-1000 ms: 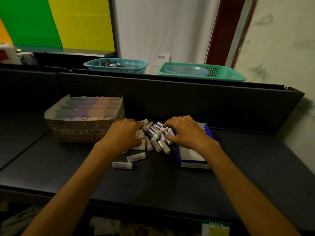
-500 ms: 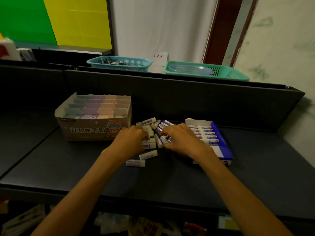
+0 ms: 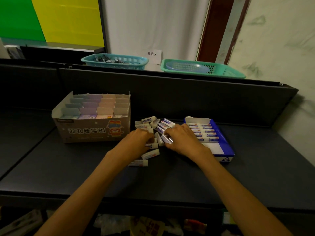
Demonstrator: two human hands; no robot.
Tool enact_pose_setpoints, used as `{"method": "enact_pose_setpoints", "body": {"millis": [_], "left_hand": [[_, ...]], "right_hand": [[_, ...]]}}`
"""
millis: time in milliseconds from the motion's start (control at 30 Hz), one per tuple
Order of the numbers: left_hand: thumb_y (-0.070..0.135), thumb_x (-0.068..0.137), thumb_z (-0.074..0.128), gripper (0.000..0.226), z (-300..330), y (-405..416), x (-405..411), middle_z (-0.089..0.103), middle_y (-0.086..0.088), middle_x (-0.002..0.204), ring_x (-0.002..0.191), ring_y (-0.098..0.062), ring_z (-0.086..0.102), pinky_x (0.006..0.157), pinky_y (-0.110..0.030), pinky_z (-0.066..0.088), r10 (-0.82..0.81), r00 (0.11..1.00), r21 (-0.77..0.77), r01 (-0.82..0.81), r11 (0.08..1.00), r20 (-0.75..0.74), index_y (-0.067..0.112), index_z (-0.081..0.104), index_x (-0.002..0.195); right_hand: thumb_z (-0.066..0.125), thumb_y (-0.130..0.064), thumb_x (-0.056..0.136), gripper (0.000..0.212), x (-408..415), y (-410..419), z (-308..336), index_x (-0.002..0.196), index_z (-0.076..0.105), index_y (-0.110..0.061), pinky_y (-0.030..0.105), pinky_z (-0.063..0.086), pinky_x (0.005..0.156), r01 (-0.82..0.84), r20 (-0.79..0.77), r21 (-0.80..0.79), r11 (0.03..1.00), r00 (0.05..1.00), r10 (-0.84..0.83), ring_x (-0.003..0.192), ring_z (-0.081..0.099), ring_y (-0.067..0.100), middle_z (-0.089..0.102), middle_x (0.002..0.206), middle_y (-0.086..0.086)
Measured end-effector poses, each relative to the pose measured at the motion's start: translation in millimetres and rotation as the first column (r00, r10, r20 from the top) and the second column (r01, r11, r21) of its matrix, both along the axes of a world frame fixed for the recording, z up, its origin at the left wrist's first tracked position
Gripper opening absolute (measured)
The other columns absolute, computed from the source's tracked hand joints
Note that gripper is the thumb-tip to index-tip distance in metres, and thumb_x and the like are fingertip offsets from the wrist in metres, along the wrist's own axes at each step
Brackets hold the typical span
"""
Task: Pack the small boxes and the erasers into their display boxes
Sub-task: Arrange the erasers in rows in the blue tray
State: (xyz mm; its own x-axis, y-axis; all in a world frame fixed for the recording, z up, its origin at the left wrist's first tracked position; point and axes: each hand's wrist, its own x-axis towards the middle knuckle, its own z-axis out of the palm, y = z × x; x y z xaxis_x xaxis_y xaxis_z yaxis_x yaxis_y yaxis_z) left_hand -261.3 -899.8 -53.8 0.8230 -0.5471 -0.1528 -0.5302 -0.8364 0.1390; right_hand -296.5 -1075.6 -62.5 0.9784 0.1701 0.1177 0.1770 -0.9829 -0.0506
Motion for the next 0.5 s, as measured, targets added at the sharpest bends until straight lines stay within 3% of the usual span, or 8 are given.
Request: {"method": "enact_pose_setpoints", "body": {"millis": [167,333,500], "left_hand": [[0.021,0.090,0.060,0.033,-9.6,9.5,-4.2,0.056,-0.002,0.124,0.109,-0.015,0.056,0.092,-0.030,0.049,-0.035,0.996,-0.142,0.045,0.989,0.076,0.023,0.054,0.122],[0.018,0.089,0.060,0.034,-1.3,15.5,-3.3,0.054,-0.002,0.123,0.105,-0.013,0.054,0.090,-0.026,0.047,-0.020,0.996,-0.271,0.045,0.962,0.092,0.021,0.055,0.123],[0.018,0.085,0.066,0.035,7.5,21.2,-0.1,0.051,-0.003,0.123,0.089,-0.008,0.050,0.083,-0.021,0.046,-0.019,0.984,-0.394,0.089,0.915,0.178,0.018,0.060,0.119]], "right_hand": [[0.062,-0.039,0.087,0.050,0.7,0.1,-3.7,0.132,0.049,-0.022,0.029,0.032,0.096,0.040,-0.016,0.027,0.999,0.999,-0.039,0.119,0.042,0.022,0.047,0.134,0.007],[0.070,-0.033,0.081,0.052,5.2,-4.4,-5.4,0.129,0.051,-0.030,0.035,0.038,0.097,0.099,-0.070,0.207,0.973,0.994,-0.086,0.119,0.042,0.022,0.050,0.126,0.002],[0.070,-0.018,0.082,0.046,6.2,-13.3,7.2,0.126,0.056,-0.025,0.023,0.035,0.089,0.022,-0.030,0.332,0.943,0.999,-0.013,0.107,0.045,0.009,0.052,0.118,-0.004]]}}
